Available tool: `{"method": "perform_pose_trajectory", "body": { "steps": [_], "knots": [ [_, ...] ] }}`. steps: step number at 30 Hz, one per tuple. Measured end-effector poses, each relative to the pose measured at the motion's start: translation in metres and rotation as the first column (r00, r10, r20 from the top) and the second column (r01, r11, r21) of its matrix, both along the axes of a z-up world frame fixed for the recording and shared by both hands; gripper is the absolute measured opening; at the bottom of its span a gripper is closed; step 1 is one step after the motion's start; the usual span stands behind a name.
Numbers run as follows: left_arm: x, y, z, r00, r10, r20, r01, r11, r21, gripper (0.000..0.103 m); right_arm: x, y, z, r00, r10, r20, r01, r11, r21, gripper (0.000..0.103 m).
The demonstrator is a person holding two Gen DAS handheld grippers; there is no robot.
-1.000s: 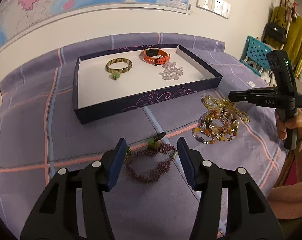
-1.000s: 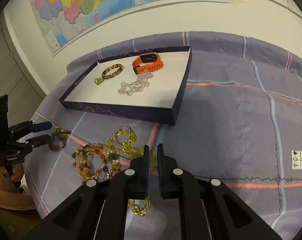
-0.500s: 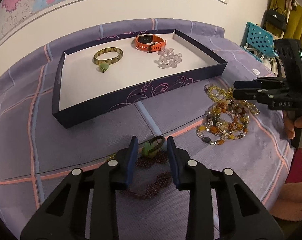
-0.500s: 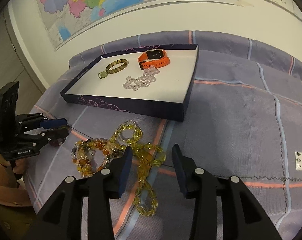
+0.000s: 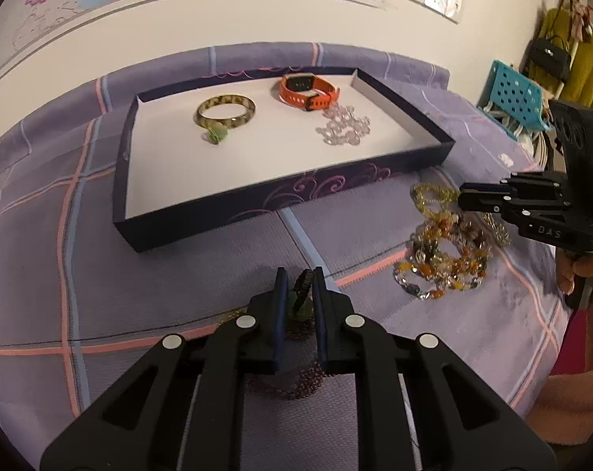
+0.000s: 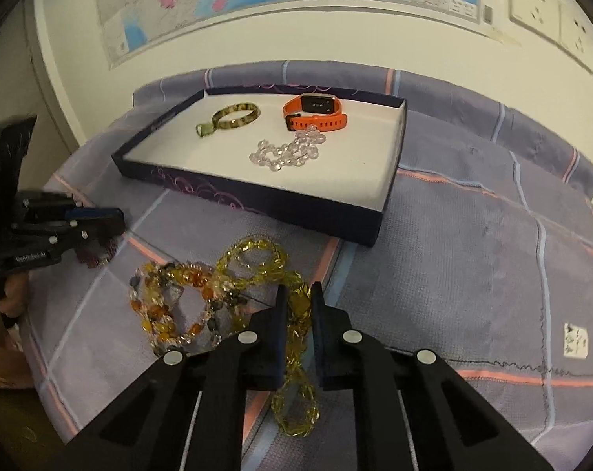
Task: Organize jewelry
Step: 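Grasp the yellow beaded necklace with the right gripper while the left gripper grasps the green bead ring, then lift the yellow necklace with the right gripper while the left gripper carries the ring over the tray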
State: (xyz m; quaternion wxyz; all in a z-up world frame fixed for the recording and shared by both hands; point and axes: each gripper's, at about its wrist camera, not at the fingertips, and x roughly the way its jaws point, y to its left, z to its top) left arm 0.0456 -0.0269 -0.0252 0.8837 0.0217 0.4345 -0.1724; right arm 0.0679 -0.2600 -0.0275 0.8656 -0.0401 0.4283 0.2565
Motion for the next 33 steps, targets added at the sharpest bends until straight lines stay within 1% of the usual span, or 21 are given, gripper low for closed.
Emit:
{"method": "perform_pose_trajectory", "body": {
  "steps": [2, 7, 13, 21, 33],
  "knots": [
    [-0.001, 0.003, 0.004, 1.000, 0.002, 0.000, -0.002, 1.000, -0.029, 0.013, -0.001, -0.005, 0.008, 1.000, -0.006, -0.001, 0.006, 0.998, 0.057, 0.009],
    [-0.003, 0.009, 0.018, 0.999, 0.017, 0.030, -0.015, 0.998, -0.056, 0.013, -0.005, -0.010, 0.032, 0.999, -0.004, 0.035, -0.001, 0.991, 0.137, 0.009],
    [-0.006, 0.011, 0.034, 0.998, 0.014, 0.059, -0.009, 0.996, -0.090, 0.013, -0.008, -0.010, 0.058, 0.997, 0.006, 0.082, -0.022, 0.981, 0.190, 0.009],
    [-0.007, 0.017, 0.048, 0.996, 0.028, 0.083, -0.018, 0.993, -0.120, 0.013, -0.008, -0.004, 0.091, 0.987, 0.012, 0.158, -0.046, 0.976, 0.211, 0.009],
    [0.001, 0.022, 0.075, 0.990, 0.030, 0.140, -0.012, 0.992, -0.123, 0.013, -0.001, 0.003, 0.135, 0.966, 0.021, 0.259, -0.082, 0.971, 0.226, 0.009]
  ]
}}
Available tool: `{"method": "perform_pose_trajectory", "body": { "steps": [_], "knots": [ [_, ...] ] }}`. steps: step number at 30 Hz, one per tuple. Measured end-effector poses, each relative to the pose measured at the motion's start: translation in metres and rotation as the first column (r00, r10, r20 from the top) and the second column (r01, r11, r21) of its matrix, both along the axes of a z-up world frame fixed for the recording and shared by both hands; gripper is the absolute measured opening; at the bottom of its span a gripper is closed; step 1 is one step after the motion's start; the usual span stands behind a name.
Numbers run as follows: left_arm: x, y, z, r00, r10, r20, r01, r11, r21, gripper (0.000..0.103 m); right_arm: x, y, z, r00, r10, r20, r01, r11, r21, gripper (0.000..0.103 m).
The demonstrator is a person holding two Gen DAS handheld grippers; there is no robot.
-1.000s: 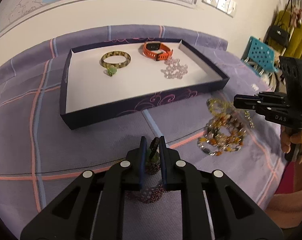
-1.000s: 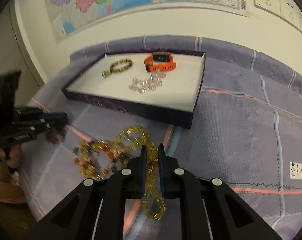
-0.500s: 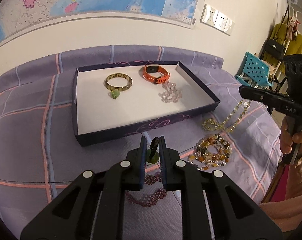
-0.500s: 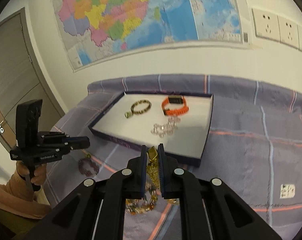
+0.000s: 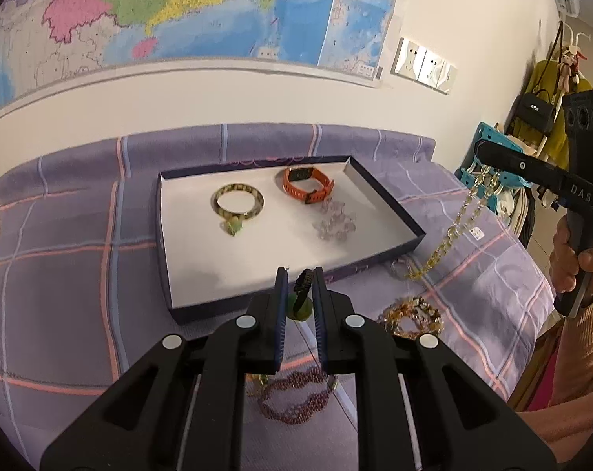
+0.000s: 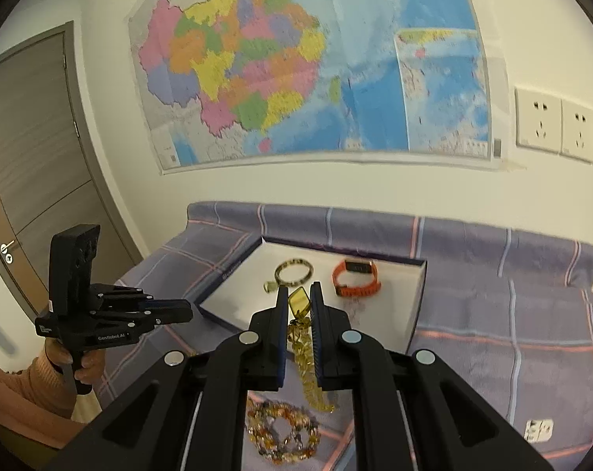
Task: Organize jewelry
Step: 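Lift the yellow necklace with the right gripper while the left gripper carries the ring over the tray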
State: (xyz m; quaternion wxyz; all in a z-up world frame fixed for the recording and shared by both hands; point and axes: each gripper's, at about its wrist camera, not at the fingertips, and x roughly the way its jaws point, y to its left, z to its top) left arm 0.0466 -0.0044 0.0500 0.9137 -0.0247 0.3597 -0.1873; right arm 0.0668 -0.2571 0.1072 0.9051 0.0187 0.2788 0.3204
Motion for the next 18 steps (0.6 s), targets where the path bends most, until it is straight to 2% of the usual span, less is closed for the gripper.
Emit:
{"method": "perform_pose_trajectory", "body": {
  "steps": [18],
  "knots": [
    [0.033, -0.001, 0.027, 0.998, 0.009, 0.058, -0.010, 1.000, 0.028, 0.013, 0.033, 0.020, 0.050, 0.996, 0.032, 0.087, -0.034, 0.999, 0.026, 0.009]
  ]
}}
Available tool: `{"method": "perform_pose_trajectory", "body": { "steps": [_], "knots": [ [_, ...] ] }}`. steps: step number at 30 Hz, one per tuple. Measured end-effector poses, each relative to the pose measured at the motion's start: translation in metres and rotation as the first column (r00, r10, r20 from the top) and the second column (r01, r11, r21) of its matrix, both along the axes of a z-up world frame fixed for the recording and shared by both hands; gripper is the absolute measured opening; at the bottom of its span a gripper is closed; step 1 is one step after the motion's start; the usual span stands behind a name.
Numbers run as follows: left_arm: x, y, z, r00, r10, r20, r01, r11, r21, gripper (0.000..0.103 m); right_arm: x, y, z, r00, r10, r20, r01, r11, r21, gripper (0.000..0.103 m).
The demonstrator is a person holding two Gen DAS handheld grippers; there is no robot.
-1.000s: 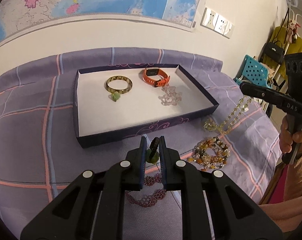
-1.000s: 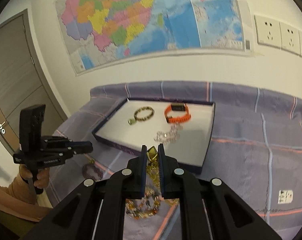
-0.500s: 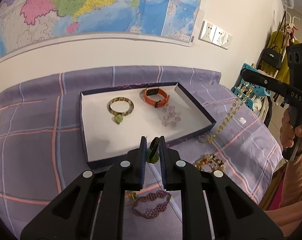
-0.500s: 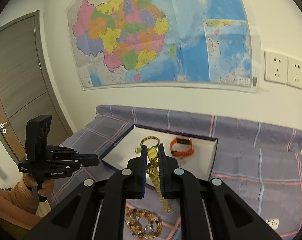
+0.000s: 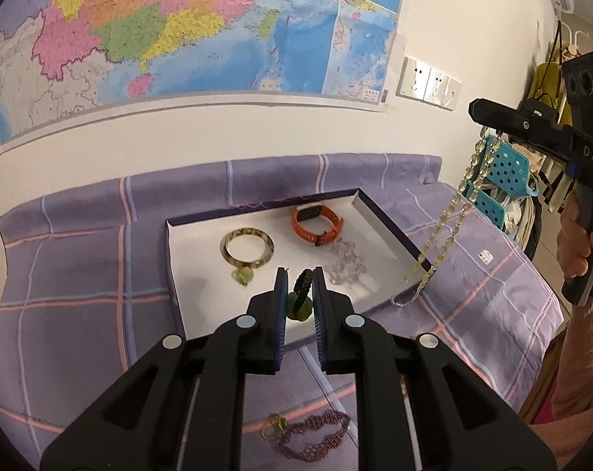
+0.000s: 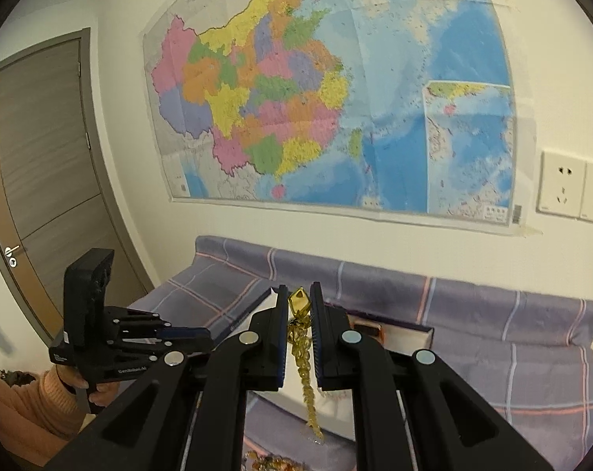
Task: Organize jewelry
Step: 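Lift the yellow necklace with the right gripper while the left gripper carries the ring over the tray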
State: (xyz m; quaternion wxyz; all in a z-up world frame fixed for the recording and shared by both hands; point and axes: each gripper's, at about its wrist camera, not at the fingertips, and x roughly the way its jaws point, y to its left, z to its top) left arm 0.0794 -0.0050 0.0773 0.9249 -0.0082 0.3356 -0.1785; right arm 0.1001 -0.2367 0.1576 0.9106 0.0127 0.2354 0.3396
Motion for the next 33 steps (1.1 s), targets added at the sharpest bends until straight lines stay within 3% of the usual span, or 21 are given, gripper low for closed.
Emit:
{"method": "perform_pose_trajectory", "body": {
  "steps": [9, 33],
  "knots": [
    [0.018, 0.001, -0.001, 1.000, 0.015, -0.002, -0.015, 1.000, 0.015, 0.013, 0.022, 0.013, 0.005, 1.000, 0.004, -0.005, -0.004, 1.000, 0.004, 0.009],
    [0.064, -0.005, -0.044, 0.993, 0.049, -0.107, -0.045, 0.998, 0.047, 0.013, 0.078, 0.028, -0.043, 0.993, -0.007, -0.116, 0.004, 1.000, -0.021, 0.009]
  ]
}}
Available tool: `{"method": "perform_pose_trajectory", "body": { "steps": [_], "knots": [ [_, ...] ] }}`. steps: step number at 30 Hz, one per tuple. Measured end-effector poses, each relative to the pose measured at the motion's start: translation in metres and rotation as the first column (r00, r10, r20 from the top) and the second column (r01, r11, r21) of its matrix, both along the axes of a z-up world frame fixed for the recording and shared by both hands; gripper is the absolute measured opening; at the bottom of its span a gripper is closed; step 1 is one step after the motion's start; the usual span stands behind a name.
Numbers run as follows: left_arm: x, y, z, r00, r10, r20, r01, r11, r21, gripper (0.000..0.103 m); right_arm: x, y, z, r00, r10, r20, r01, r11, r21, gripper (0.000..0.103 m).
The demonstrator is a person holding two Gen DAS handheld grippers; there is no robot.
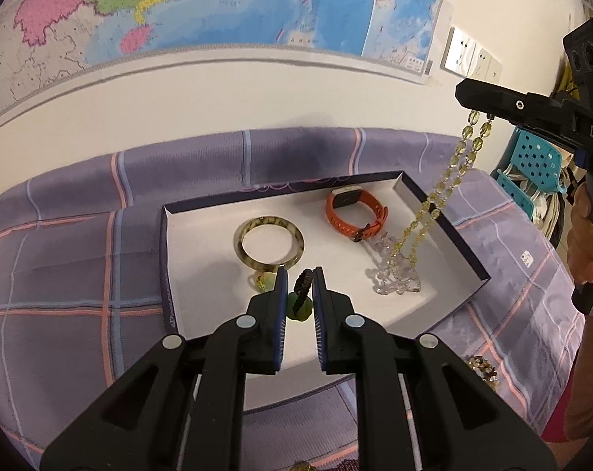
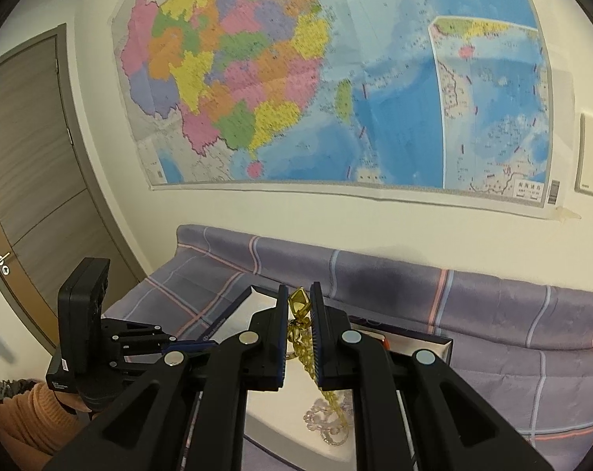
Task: Organize jewelry
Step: 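Lift the yellow necklace with the right gripper while the left gripper carries the ring over the tray, then lower the necklace and ring into the tray while both grippers open to release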
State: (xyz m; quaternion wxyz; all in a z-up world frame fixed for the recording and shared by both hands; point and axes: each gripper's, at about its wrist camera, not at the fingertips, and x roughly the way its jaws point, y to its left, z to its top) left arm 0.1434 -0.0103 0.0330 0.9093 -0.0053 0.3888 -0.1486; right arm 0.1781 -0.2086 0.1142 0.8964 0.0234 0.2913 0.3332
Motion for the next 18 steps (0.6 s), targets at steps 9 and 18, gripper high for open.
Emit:
{"method": "perform_pose_trajectory", "body": {
  "steps": [9, 18],
  "knots": [
    [0.017, -0.005, -0.022, 0.998, 0.018, -0.055, -0.015, 0.999, 0.042, 0.013, 0.018, 0.004, -0.029, 0.998, -0.002, -0.062, 0.000, 1.000, -0.026, 0.009],
    [0.031, -0.004, -0.038, 0.994, 0.045, -0.097, -0.038, 0.997, 0.070, 0.013, 0.027, 0.003, -0.058, 0.991, -0.006, -0.131, 0.000, 0.999, -0.043, 0.009]
  ]
}}
